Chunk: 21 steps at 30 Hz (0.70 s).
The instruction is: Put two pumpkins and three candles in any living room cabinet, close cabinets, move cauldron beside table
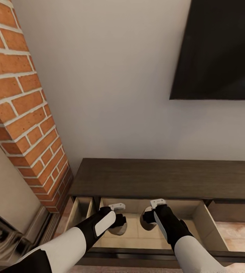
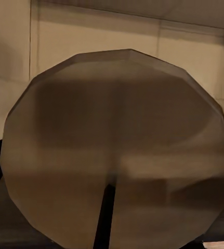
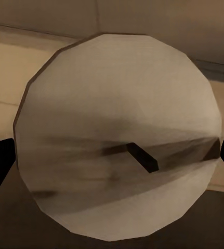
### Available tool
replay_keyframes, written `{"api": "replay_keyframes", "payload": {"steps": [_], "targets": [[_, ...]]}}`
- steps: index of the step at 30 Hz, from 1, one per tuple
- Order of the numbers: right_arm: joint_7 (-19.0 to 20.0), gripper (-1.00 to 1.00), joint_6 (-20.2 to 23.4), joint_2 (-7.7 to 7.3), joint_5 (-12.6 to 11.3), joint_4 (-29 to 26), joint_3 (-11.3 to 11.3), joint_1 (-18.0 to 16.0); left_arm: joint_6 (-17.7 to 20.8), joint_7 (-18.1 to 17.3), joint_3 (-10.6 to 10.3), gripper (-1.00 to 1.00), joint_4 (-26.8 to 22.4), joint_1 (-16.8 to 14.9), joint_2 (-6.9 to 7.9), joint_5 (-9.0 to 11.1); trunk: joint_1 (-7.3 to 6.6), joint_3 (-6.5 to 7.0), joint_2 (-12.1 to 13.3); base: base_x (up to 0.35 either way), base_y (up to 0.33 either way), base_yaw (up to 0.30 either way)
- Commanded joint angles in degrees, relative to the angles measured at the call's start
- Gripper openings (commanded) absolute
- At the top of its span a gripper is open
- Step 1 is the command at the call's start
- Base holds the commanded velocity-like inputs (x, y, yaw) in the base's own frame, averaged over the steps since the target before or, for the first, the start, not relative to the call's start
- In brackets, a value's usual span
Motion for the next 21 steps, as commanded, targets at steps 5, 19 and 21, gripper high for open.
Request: {"api": "replay_keyframes", "payload": {"steps": [5, 19, 21], "targets": [[0.1, -1.0, 2.4, -0.03, 0.3, -0.1, 0.1, -0.7, -0.3, 0.3, -0.2, -1.0, 0.2, -0.1, 0.0, 0.1, -0.01, -0.52, 0.0, 0.0, 0.0, 0.0], [0.1, -1.0, 4.5, -0.11, 0.3, -0.1, 0.1, -1.7, 0.0, 0.5, -0.3, -1.0, 0.4, -0.1, 0.0, 0.1, -0.01, -1.81, 0.0, 0.0, 0.0, 0.0], [0.1, -1.0, 4.4, -0.12, 0.3, 0.0, 0.1, -1.7, 0.2, 0.5, -0.3, -1.0, 0.4, -0.1, 0.0, 0.1, -0.01, -1.97, 0.0, 0.0, 0.0, 0.0]]}}
